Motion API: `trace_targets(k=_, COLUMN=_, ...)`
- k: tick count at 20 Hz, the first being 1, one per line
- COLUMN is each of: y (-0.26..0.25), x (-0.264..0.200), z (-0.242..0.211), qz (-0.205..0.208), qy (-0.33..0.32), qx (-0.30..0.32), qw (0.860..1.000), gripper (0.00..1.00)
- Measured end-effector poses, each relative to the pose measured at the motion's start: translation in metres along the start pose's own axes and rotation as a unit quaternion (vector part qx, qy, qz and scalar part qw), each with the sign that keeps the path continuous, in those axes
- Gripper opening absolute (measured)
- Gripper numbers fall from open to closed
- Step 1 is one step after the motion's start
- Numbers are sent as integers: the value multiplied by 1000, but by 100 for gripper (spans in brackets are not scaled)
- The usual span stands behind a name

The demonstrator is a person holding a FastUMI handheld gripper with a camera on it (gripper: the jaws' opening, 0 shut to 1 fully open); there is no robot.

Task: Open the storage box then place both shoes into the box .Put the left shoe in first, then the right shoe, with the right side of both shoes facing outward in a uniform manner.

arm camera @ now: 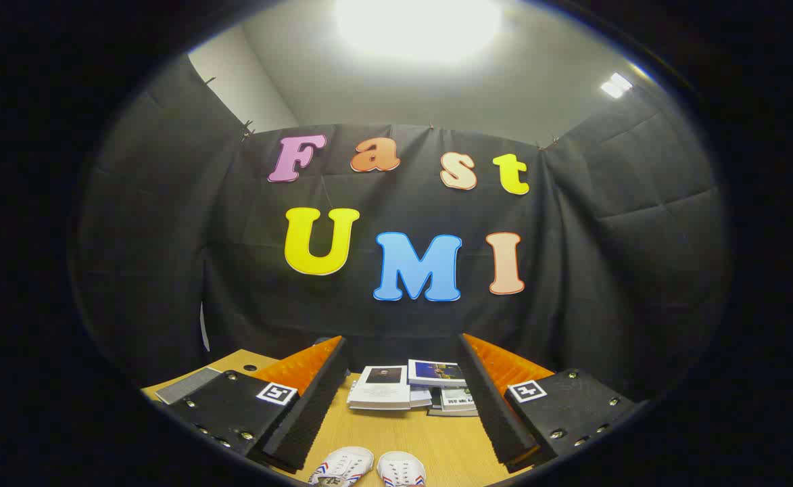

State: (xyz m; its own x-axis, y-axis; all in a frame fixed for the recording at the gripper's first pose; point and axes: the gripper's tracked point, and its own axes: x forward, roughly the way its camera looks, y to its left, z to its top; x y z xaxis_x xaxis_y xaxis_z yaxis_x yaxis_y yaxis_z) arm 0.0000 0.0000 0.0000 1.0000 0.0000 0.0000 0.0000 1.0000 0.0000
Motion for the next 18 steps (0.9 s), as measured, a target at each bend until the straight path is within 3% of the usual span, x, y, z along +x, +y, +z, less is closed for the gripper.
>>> trace_targets(k=18, y=7, x=2, z=1, qz=16, qy=-5, qx=-12, qw=1000, gripper=98)
